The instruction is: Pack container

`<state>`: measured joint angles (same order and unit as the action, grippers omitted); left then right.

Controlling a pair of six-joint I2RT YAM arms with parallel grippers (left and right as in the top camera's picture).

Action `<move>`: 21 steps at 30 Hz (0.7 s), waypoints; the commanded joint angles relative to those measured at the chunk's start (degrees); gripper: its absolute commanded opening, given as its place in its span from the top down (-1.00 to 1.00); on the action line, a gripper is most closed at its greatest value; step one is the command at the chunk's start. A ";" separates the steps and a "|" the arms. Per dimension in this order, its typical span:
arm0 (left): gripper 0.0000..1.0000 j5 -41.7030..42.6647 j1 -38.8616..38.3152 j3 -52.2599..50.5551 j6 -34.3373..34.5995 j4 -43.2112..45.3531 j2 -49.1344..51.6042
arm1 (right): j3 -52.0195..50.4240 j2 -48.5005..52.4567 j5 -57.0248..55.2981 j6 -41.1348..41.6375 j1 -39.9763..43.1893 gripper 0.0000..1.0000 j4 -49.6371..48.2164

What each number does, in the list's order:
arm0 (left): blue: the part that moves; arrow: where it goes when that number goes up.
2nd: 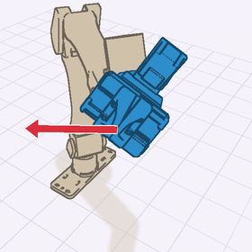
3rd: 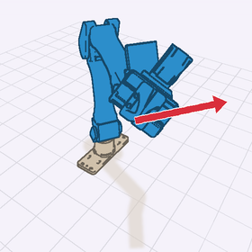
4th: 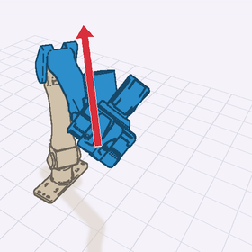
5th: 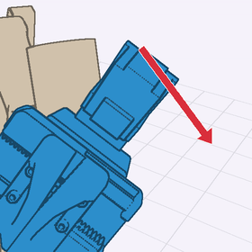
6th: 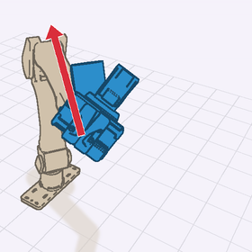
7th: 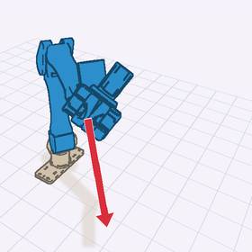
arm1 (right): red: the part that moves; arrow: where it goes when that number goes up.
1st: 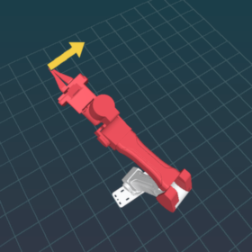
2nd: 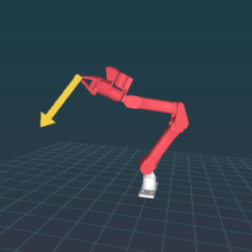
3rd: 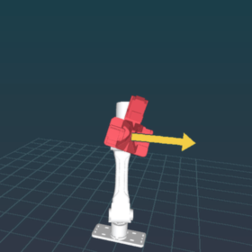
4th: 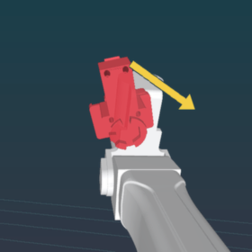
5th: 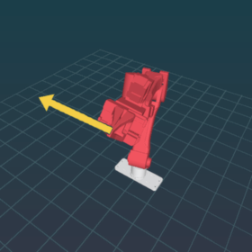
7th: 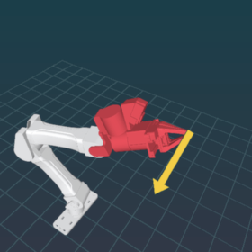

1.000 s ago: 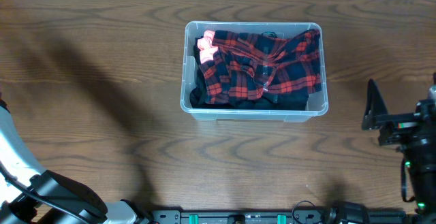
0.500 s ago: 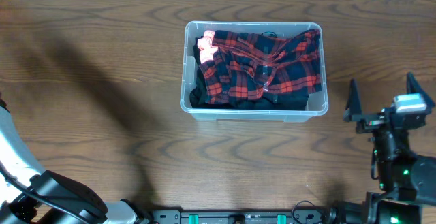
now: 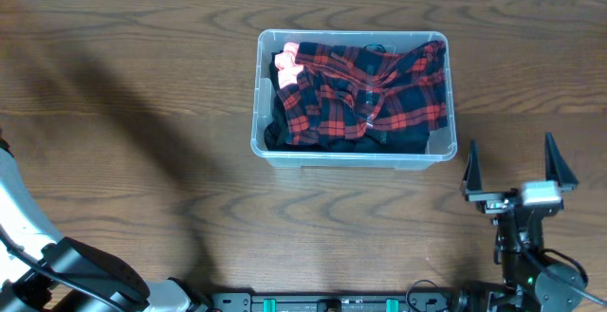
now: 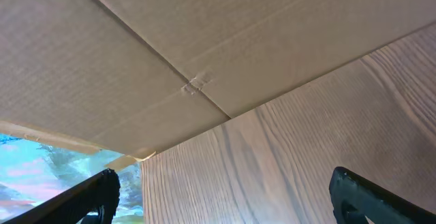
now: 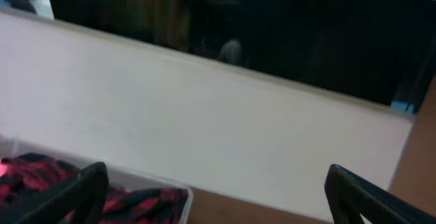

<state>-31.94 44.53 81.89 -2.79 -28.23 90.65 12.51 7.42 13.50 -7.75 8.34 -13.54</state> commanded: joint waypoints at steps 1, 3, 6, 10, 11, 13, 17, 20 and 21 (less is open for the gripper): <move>-0.96 -0.85 0.17 -0.68 0.33 -0.02 -0.63 | -3.02 -2.62 0.02 0.44 -0.50 -0.98 -1.92; -0.96 -0.87 0.17 -0.68 0.33 -0.02 -0.63 | -4.68 -3.76 -0.02 0.44 -0.50 -0.98 -3.61; -0.96 -0.85 0.17 -0.68 0.33 -0.02 -0.63 | -6.45 -5.16 -0.72 0.48 -0.50 -0.99 -4.50; -0.96 -0.85 0.20 -0.68 0.33 -0.02 -0.63 | -8.07 -6.82 -4.22 5.51 -0.52 -0.98 -4.46; -0.96 -0.85 0.17 -0.68 0.33 -0.02 -0.63 | -8.44 -7.17 -4.79 6.60 -0.55 -0.99 -4.46; -0.96 -0.85 0.17 -0.68 0.33 -0.02 -0.63 | -8.98 -7.15 -5.16 7.08 -0.83 -0.99 -4.44; -0.96 -0.85 0.17 -0.68 0.33 -0.02 -0.63 | -9.53 -7.15 -6.67 7.06 -2.03 -0.99 -3.43; -0.96 -0.85 0.17 -0.68 0.33 -0.02 -0.63 | -9.75 -7.15 -8.20 7.02 -3.04 -0.99 -1.14; -0.96 -0.87 0.20 -0.68 0.33 -0.02 -0.63 | -9.77 -7.15 -8.15 6.86 -3.19 -0.99 -0.02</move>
<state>-31.94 44.53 81.89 -2.79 -28.23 90.63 3.51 0.73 7.49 -2.00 6.04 -14.66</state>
